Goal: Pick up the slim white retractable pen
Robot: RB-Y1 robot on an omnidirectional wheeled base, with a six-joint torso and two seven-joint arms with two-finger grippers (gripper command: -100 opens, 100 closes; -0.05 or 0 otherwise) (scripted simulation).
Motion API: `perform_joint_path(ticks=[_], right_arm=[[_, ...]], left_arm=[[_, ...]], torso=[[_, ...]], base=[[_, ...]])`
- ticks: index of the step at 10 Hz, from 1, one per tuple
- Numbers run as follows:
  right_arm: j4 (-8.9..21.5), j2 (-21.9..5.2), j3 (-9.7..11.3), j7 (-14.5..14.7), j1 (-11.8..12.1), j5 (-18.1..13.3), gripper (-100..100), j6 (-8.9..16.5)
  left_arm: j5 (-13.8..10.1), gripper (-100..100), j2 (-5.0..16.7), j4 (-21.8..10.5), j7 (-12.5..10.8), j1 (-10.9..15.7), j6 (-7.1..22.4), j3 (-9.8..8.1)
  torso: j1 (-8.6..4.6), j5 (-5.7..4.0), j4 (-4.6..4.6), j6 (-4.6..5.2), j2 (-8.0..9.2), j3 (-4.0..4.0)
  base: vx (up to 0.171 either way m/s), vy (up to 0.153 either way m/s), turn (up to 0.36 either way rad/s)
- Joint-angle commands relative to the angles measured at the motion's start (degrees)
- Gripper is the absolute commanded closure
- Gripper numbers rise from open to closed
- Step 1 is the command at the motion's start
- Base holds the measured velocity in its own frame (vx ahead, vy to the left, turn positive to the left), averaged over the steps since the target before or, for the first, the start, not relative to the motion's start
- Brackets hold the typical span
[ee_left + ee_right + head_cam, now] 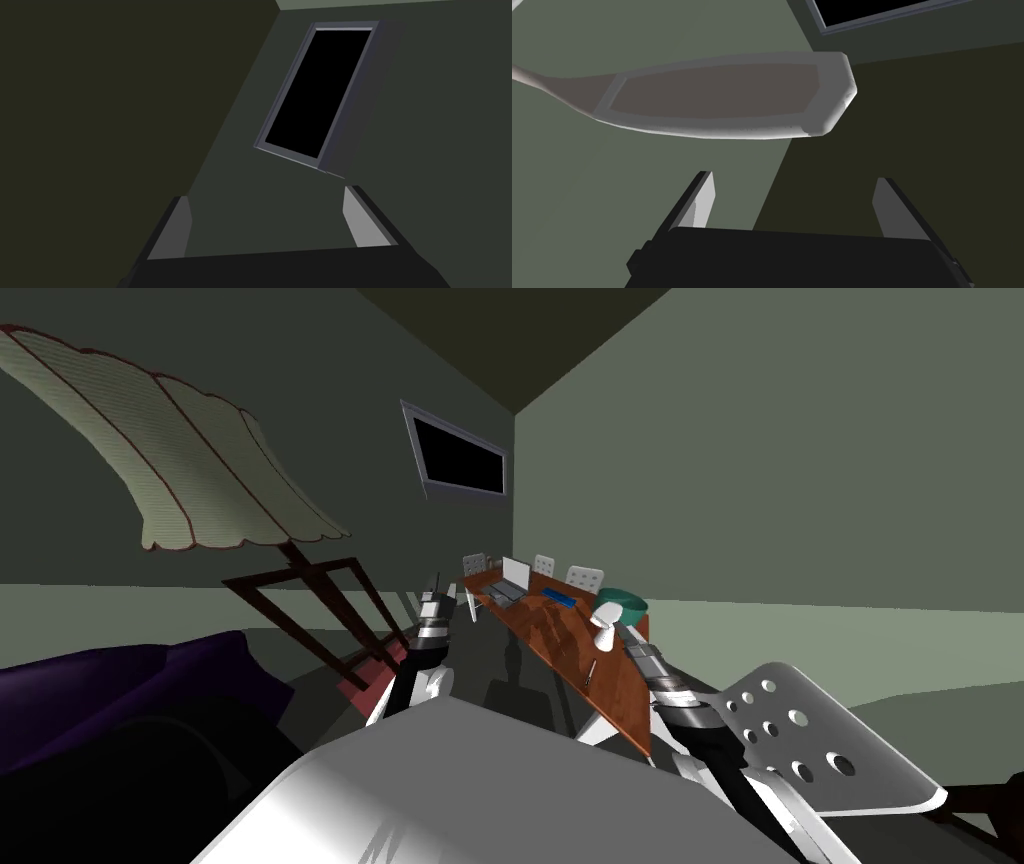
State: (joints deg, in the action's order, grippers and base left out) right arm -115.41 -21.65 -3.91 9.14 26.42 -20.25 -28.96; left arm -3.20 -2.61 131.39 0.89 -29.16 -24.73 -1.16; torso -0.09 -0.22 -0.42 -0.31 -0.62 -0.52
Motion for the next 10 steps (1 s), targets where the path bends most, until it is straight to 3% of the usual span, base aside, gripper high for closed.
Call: perform_joint_path(ticks=[1,2,3,4,5,6,9,10], right_arm=[[2.6,-2.3,0.1,0.0,0.1,-2.9,-100,0.1],[2.6,-2.3,0.1,0.0,0.1,-3.9,-100,0.1],[4.8,-4.4,0.3,0.0,0.0,-6.0,-100,0.5],[4.8,-4.4,0.3,0.0,0.0,-7.2,-100,0.5],[7.0,-6.5,0.6,0.0,0.0,-9.2,-100,0.8],[7.0,-6.5,0.6,0.0,0.0,-10.7,-100,0.8],[11.3,-10.6,1.1,0.1,0.2,-15.8,-100,1.5],[11.3,-10.6,1.1,0.1,0.2,-17.4,-100,1.5]], left_arm=[[0.0,0,0.0,0.0,0.0,0.0,0.0,0.0],[0.0,0,0.0,0.0,0.0,0.0,0.0,0.01],[0.0,0,0.0,0.0,0.0,0.0,0.0,0.0],[0.0,0,0.0,0.0,0.0,0.0,0.0,0.01],[0.0,0,0.0,0.0,0.0,0.0,0.0,0.0],[0.0,0,0.0,0.0,0.0,0.0,0.0,0.01],[0.0,0,0.0,0.0,0.0,0.0,0.0,-0.01],[0.0,0,0.0,0.0,0.0,0.0,0.0,0.0]], torso=[[0.0,0.0,0.0,0.0,0.0,0.0],[-0.05,-0.01,0.0,-0.06,0.0,0.0],[-0.05,-0.01,-0.01,0.02,-0.02,-0.01],[-0.05,-0.01,-0.01,-0.05,-0.01,-0.01],[-0.01,-0.01,-0.01,0.02,-0.03,-0.02],[-0.02,-0.01,-0.01,-0.05,-0.02,-0.02],[-0.06,-0.02,0.0,0.03,-0.03,-0.01],[-0.05,-0.01,0.0,-0.03,-0.02,-0.01]], base=[[-0.075,-0.051,0.377],[-0.063,-0.052,0.237],[-0.074,-0.04,0.419],[-0.068,-0.037,0.242],[-0.079,-0.029,0.441],[-0.069,-0.035,0.23],[-0.083,-0.037,0.35],[-0.071,-0.034,0.224]])
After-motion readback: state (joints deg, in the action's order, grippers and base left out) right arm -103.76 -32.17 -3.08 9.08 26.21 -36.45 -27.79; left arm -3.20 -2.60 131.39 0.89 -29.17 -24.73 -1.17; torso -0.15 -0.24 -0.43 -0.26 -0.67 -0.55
